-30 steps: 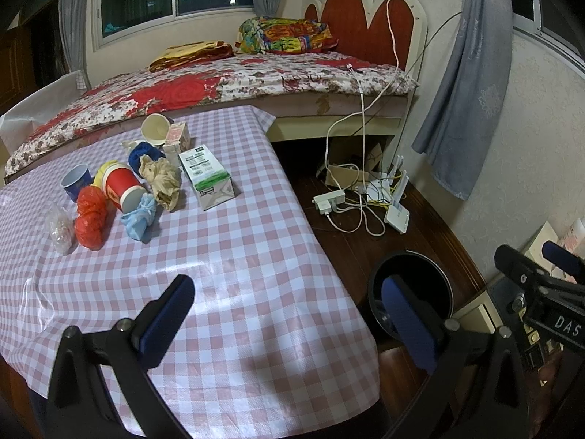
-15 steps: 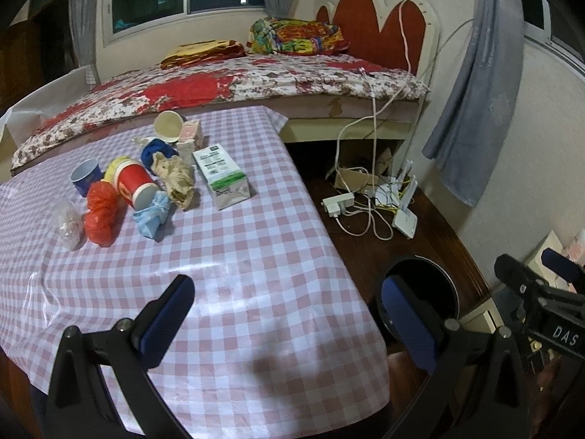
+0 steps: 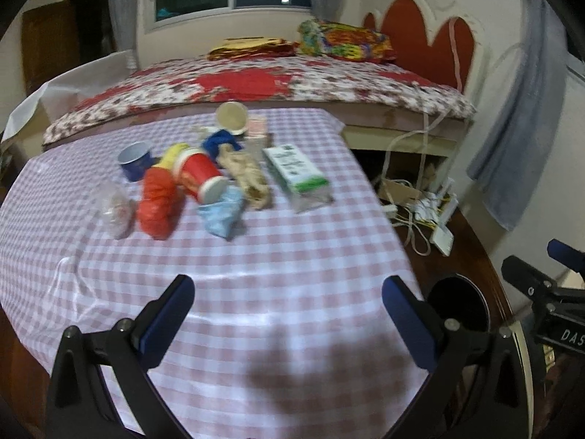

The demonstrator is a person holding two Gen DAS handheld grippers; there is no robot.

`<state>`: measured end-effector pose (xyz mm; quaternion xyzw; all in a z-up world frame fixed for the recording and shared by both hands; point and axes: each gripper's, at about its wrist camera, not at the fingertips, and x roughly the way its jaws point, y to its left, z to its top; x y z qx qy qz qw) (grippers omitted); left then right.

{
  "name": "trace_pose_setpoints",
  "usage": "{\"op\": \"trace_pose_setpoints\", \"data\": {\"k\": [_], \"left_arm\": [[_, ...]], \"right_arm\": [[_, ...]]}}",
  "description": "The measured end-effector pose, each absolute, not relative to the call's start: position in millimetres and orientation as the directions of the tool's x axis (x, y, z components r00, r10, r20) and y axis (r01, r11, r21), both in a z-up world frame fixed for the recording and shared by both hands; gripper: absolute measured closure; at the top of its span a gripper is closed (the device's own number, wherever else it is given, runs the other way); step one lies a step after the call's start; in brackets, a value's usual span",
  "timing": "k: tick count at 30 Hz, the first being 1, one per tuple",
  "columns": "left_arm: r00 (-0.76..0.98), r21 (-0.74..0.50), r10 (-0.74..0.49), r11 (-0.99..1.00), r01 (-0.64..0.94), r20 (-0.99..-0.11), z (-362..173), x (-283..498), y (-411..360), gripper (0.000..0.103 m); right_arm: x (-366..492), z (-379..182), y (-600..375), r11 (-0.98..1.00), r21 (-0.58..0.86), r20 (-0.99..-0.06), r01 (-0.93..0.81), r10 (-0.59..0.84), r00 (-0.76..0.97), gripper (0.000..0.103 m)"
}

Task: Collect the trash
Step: 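Grasp the red plastic bag with the left tool while the right tool grasps the milk carton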

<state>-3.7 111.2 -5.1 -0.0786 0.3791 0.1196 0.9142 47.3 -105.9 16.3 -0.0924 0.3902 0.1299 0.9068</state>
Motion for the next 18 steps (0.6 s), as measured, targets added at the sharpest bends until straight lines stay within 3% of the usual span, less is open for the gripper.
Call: {"op": "trace_pose_setpoints", "data": {"k": [6,13,18], "left_arm": [[0.658,-0.006,0.248,0.934,-0.358,-0.711,-11.4,-2.2,163.0,0.000],[0.663,-0.114,0.219,0.900,-0.420,-0.716,-25.5,1.4,225.8,0.000],[0.625,-0.093,0.243,0.886,-0.454,-0.742,-39.5,19.9,249.4,0.000]], "right_arm": [[75.2,11.2,-70.0,0.921,0.059,-0.746,-0.385,0.297,0.596,0.000],[107.1,4.5,-6.7,0.894,-0.048,-0.765,-0.445,0.253,0.592,0.000],[127.9,-2.4,24.5,0.871,-0.067,-0.768,-0.486,0.266,0.583,0.000]]}}
